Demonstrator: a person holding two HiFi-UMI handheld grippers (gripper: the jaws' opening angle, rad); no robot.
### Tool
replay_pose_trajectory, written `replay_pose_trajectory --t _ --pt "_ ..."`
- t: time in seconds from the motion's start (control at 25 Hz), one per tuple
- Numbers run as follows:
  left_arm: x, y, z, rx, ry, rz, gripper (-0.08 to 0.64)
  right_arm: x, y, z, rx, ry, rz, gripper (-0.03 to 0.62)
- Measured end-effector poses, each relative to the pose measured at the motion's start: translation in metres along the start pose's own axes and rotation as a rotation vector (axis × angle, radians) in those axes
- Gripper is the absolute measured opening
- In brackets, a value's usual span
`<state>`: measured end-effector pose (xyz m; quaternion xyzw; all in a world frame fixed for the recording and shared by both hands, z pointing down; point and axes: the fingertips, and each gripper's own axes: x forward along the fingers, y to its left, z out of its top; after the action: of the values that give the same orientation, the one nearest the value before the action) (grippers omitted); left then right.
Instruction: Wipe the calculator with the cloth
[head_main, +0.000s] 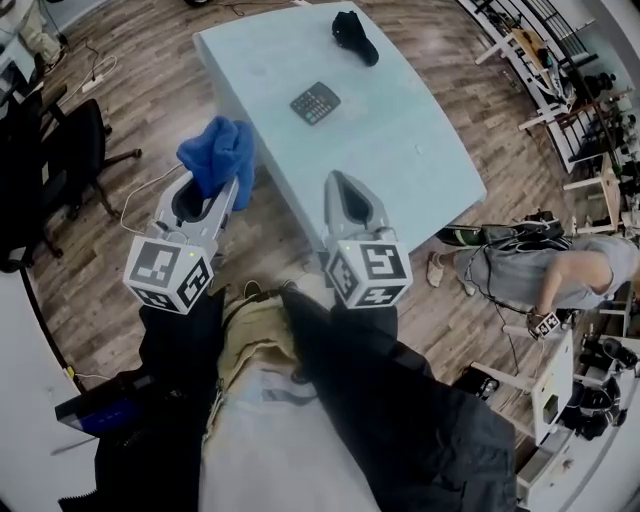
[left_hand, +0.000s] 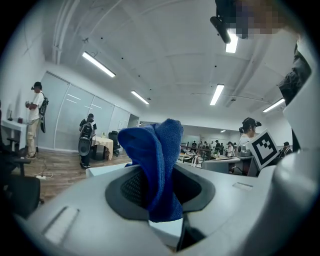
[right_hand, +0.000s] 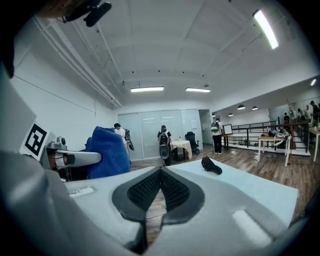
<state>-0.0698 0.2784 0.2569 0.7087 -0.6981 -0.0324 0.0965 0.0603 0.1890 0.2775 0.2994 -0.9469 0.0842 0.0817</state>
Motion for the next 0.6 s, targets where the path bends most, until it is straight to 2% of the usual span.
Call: replay_pose_trajectory --t 0.12,0.32,0.6 --pt "-0.014 0.001 -0.005 -0.01 0.012 0.009 0.127 -0.004 0.011 -0.006 0.005 0.017 0.006 -0.002" --pt "-0.008 0.023 -0.021 -0.035 0.029 0.017 0.127 0.014 0.016 -0.022 0.001 0.049 0.004 -0.002" --pt "0.021 0.015 -0.016 -0.038 0.048 0.002 0.127 0.026 -0.011 -0.015 0.027 0.057 -0.004 -0.002"
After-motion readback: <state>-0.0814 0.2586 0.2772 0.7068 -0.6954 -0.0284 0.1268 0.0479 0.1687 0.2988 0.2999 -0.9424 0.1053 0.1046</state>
